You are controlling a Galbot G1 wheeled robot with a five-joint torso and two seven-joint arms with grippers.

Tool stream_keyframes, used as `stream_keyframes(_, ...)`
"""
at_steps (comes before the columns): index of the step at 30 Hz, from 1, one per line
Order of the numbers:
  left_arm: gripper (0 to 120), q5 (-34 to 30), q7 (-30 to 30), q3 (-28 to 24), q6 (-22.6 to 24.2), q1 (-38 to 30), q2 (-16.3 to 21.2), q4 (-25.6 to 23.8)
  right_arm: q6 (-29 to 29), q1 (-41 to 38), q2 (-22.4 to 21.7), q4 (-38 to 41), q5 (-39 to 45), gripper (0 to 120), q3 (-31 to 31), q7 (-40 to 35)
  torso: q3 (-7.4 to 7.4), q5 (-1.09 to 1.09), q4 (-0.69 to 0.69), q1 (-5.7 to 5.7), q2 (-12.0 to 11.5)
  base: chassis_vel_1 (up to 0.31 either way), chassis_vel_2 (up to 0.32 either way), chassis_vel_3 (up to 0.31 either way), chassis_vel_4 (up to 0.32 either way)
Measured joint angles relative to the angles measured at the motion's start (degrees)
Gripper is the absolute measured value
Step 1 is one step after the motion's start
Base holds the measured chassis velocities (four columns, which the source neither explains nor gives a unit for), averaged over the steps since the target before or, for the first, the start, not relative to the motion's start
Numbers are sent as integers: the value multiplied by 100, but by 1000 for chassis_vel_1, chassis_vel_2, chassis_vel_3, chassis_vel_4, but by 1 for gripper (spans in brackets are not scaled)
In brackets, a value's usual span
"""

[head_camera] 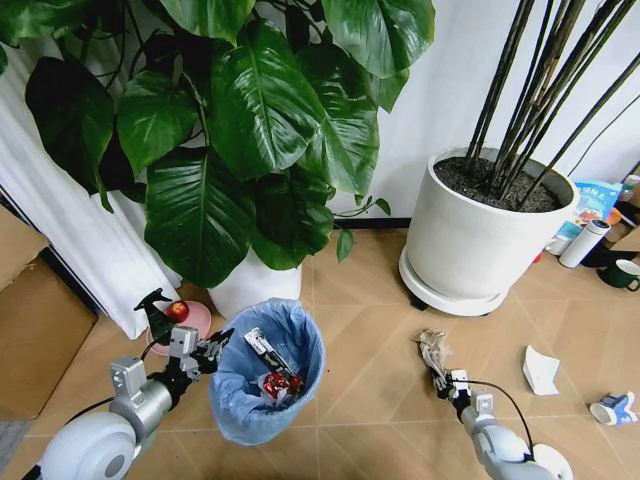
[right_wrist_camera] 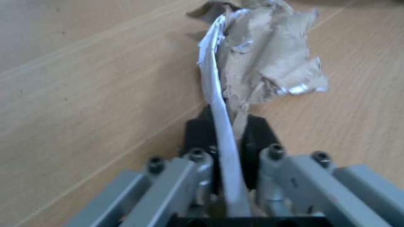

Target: Pick up the trash bin and place the garbage on the floor into it.

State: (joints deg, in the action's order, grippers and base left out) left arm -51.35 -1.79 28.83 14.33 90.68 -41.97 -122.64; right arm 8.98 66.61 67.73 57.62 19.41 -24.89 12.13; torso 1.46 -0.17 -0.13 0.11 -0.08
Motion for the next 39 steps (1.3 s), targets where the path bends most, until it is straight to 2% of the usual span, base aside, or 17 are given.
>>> stream_keyframes(2, 0, -4, 13, -5, -25, -1, 65, 26, 1, 144, -87, 218, 84, 0, -43, 65, 0, 0, 0, 0, 0, 0, 0, 0, 0)
stream_keyframes(9, 0, -32, 95, -84, -99, -86, 225, 127, 124, 678, -292, 1008, 282, 0, -223, 319, 0, 0, 0, 0, 0, 0, 0, 0, 0)
stream_keyframes(12, 0, -109, 121, -240, -129, -290, 329, 240, 431, 1152, -583, 1770, 604, 0, -333, 801, 0, -1, 0, 0, 0, 0, 0, 0, 0)
stream_keyframes(13, 0, -109, 121, -240, -129, -290, 329, 240, 431, 1152, -583, 1770, 604, 0, -333, 801, 0, -1, 0, 0, 0, 0, 0, 0, 0)
stream_keyframes(16, 0, -211, 124, -487, -137, -597, 399, 346, 841, 1479, -778, 2300, 759, 0, -529, 1583, 0, 1, 0, 0, 0, 0, 0, 0, 0)
stream_keyframes(17, 0, -211, 124, -487, -137, -597, 399, 346, 841, 1479, -778, 2300, 759, 0, -529, 1583, 0, 1, 0, 0, 0, 0, 0, 0, 0)
stream_keyframes(20, 0, -278, 120, -773, -137, -902, 408, 451, 1239, 1720, -920, 2633, 944, 0, -735, 2418, 0, -2, 0, 0, 0, 0, 0, 0, 0)
stream_keyframes(21, 0, -278, 120, -773, -137, -902, 408, 451, 1239, 1720, -920, 2633, 944, 0, -735, 2418, 0, -2, 0, 0, 0, 0, 0, 0, 0)
stream_keyframes(25, 0, -312, 100, -1223, -142, -1348, 319, 609, 1579, 1930, -1078, 3187, 1490, 0, -895, 3447, 0, -1, -2, 0, 0, 0, 0, 0, 0)
stream_keyframes(33, 0, -350, 43, -1772, -142, -1847, 198, 784, 1470, 1802, -1370, 4389, 2702, 0, -590, 4544, 0, -1, 0, 0, 0, 0, 0, 0, 0)
stream_keyframes(39, 0, -425, 29, -1918, -141, -2003, 192, 852, 1273, 1437, -1561, 4566, 3081, 0, -115, 4939, 0, 0, 1, 0, 0, 0, 0, 0, 0)
